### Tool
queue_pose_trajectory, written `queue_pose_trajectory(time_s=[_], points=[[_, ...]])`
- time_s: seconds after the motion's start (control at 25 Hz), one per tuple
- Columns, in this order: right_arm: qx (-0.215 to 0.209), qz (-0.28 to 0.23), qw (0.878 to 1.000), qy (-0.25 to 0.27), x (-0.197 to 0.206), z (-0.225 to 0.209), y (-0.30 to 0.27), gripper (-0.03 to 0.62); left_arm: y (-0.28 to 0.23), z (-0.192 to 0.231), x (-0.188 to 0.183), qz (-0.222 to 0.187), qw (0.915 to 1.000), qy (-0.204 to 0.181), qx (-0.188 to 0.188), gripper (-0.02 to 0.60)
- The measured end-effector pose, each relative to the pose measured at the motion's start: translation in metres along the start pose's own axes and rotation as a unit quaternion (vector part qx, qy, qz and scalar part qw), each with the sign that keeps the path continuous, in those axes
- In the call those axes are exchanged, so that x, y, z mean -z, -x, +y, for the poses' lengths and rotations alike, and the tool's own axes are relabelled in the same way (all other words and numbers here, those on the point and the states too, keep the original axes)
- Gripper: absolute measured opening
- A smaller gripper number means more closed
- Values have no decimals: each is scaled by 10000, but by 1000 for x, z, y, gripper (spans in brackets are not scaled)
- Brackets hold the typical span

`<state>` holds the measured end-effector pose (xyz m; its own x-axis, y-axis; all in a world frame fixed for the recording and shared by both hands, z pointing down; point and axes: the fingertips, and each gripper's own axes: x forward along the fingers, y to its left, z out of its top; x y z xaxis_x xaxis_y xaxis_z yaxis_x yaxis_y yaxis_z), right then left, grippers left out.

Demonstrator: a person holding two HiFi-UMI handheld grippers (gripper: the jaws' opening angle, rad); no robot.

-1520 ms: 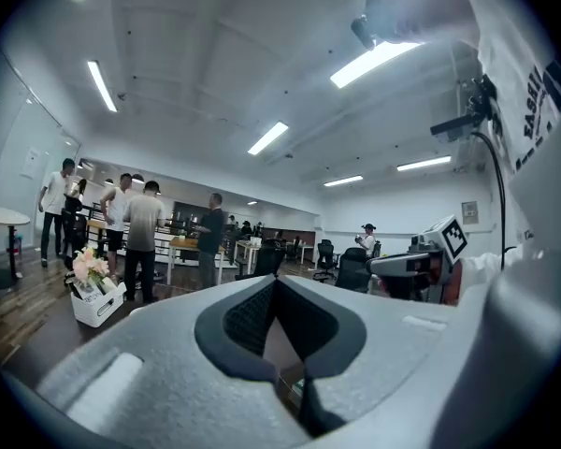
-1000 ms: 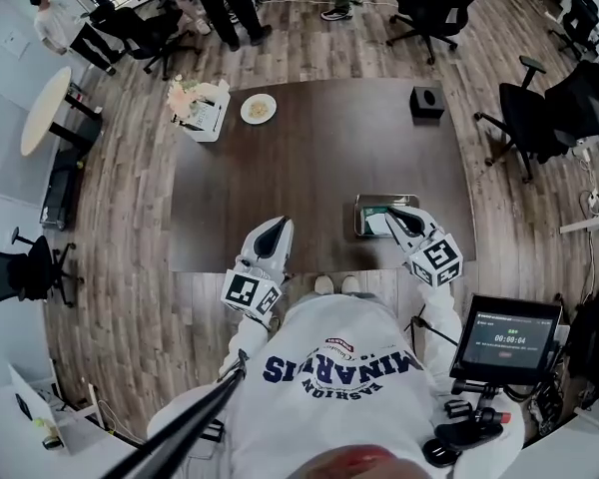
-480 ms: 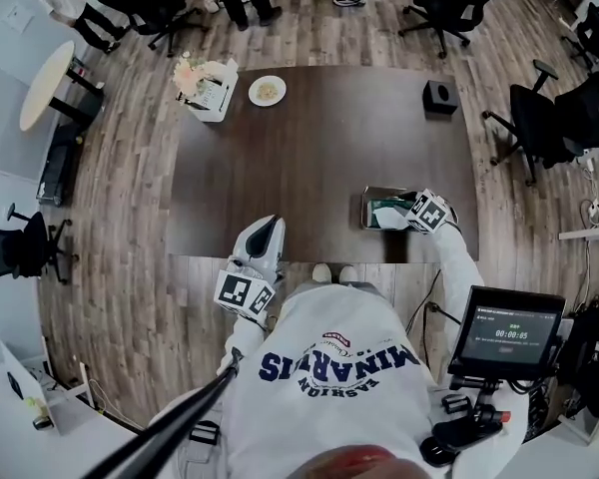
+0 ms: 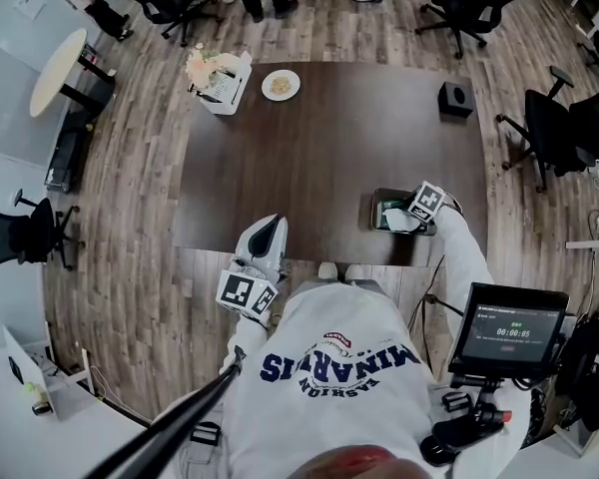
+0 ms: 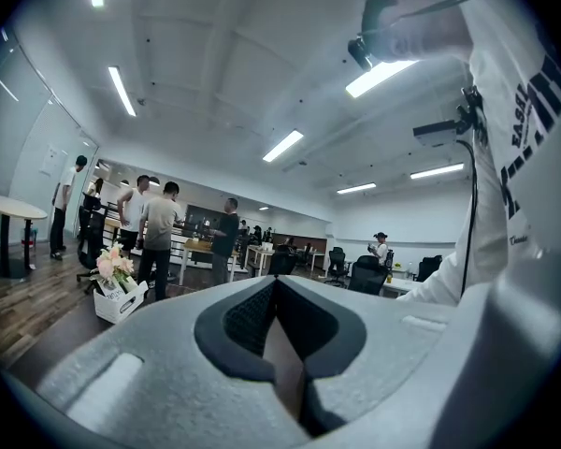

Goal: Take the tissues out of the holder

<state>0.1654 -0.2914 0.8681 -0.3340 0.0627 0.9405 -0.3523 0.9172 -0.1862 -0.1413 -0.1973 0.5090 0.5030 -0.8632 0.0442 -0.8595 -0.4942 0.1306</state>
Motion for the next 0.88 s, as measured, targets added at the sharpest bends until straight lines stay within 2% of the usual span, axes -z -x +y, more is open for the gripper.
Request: queue_pose_trajectory(time_s=[0.08, 0.2, 0.32, 0.64, 0.88], points=[[-135, 29, 9999, -2, -1, -8, -1, 109, -7, 5, 3, 27, 10000, 10, -41, 5], [-112, 110, 9997, 159, 0, -9, -3, 39, -7, 7, 5, 45, 10000, 24, -79, 5], [-64, 184, 9995, 238, 0, -8, -4, 12, -8, 6, 4, 39, 10000, 22, -76, 5], [18, 219, 9991, 351, -2, -3, 2, 5, -13, 7, 3, 30, 10000, 21, -44, 5], [316, 84, 9980, 535, -10, 9, 22, 5, -19, 8, 0, 11, 10000, 14, 29, 5]])
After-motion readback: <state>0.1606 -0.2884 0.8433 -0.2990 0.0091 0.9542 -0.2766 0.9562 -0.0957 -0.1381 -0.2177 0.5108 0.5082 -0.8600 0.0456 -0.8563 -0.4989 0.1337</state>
